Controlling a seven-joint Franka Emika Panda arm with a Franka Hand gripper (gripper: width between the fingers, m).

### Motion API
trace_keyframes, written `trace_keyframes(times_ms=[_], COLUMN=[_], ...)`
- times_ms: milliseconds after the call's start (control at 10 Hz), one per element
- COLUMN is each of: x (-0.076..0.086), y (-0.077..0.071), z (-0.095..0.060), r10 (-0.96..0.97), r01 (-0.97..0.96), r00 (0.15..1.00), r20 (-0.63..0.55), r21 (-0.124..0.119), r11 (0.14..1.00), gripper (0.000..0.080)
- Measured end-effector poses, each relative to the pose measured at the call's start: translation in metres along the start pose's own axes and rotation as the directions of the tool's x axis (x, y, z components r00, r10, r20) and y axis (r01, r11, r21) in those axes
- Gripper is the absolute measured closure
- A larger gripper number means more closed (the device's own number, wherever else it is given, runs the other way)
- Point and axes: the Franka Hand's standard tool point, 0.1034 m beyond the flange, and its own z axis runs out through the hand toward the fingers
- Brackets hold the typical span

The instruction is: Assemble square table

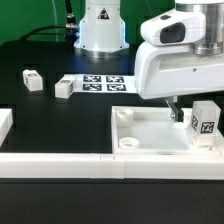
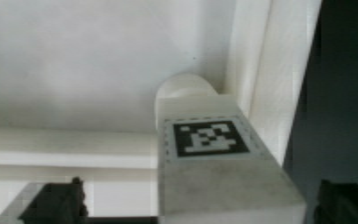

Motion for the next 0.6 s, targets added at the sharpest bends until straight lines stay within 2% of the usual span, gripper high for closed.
trace_keyframes(times_ms=[100, 200, 300, 400, 600], x=[0.0000, -0.0001, -0.0002, -0.0002, 0.0007], y=[0.0002, 0.0003, -0.0004, -0.0006, 0.0003], z=[0.0001, 0.0002, 0.0004, 0.0005, 0.0009], r10=[0.012, 0.016, 0.092, 0.156, 0.294], r01=[-0.012, -0.016, -0.092, -0.156, -0.294], r00=[1.000, 1.000, 0.996, 0.988, 0.956], r20=[0.000, 0.000, 0.001, 0.001, -0.003], r21=[0.000, 0.000, 0.001, 0.001, 0.009], r11=[1.000, 1.000, 0.996, 0.988, 0.956], gripper=[0.0234, 0.0382, 0.0382, 0.0511, 0.0511])
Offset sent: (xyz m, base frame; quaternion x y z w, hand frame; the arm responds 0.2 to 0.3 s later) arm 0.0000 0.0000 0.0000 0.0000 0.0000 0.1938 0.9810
